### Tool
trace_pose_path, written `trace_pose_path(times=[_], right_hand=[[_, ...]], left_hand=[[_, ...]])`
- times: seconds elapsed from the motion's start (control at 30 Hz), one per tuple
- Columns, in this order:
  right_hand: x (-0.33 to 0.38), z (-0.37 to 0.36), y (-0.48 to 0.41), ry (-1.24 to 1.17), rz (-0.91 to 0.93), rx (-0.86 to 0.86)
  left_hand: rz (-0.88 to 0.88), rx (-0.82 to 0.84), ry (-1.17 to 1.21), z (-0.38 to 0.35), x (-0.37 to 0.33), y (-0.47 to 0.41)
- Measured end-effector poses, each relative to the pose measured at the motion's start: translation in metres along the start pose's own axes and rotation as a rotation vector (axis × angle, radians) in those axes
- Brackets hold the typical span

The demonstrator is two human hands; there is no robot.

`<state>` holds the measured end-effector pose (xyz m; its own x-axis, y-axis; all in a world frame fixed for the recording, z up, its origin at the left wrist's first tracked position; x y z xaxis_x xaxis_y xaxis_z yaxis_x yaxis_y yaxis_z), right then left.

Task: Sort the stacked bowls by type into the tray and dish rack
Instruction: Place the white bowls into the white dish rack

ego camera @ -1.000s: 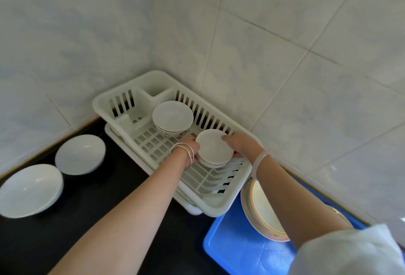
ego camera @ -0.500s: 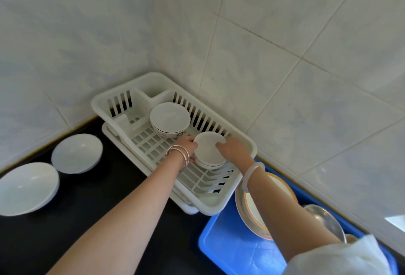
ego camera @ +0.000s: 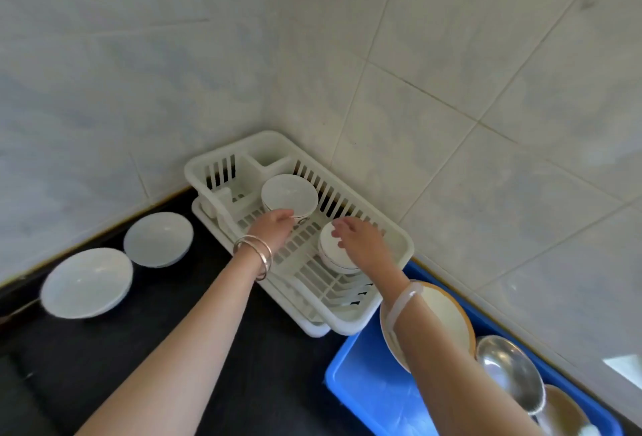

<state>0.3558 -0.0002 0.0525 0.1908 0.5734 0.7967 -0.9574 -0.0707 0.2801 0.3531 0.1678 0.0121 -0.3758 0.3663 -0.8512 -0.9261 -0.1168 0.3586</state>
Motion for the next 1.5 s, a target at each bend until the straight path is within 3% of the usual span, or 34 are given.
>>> trace_pose_path(times=[0.2,0.37,0.57,0.67,0.73,0.87,1.1,1.27,1.5], right_hand=[[0.040,-0.080,0.033,-0.194,0.109,0.132],[0.039,-0.161,0.026,-0.251,-0.041,0.275],[0.038,-0.229,-0.001,-0.086,-0.085,0.334],[0.043,-0.250,-0.016,0.005,-0.063,0.348],[0.046,-0.261,-0.024,-0.005,-0.101,0.355],[0.048,-0.275,-0.033,-0.238,-0.302,0.349],[0.048,-0.281,-0.041,-0.497,-0.403,0.295],[0.063,-0.267,-0.033,-0.578,-0.297,0.264],[0.102,-0.260,-0.001,-0.401,-0.143,0.471]], left_hand=[[0.002,-0.281,0.004,0.062,0.060,0.063],[0.166,-0.710,-0.027,0.101,0.119,0.095],[0.350,-0.898,-0.102,0.130,0.182,0.096],[0.409,-0.926,-0.014,0.140,0.204,0.092],[0.446,-0.917,0.172,0.143,0.213,0.089],[0.428,-0.888,0.399,0.142,0.222,0.088],[0.405,-0.856,0.542,0.151,0.237,0.082],[0.379,-0.824,0.625,0.151,0.243,0.081],[0.349,-0.754,0.837,0.155,0.240,0.082]])
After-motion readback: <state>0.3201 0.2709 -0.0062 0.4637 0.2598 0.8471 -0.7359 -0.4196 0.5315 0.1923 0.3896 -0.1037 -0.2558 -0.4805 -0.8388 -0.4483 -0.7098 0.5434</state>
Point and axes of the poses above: each hand's wrist, its own y-axis away from the middle knuckle, its own z-axis out of the back of the hand, x = y × z, the point moved 1 cm from there along -y, towards the middle knuckle, and after that the axes turned 13 degrees about -y, right-handed, at the moved point
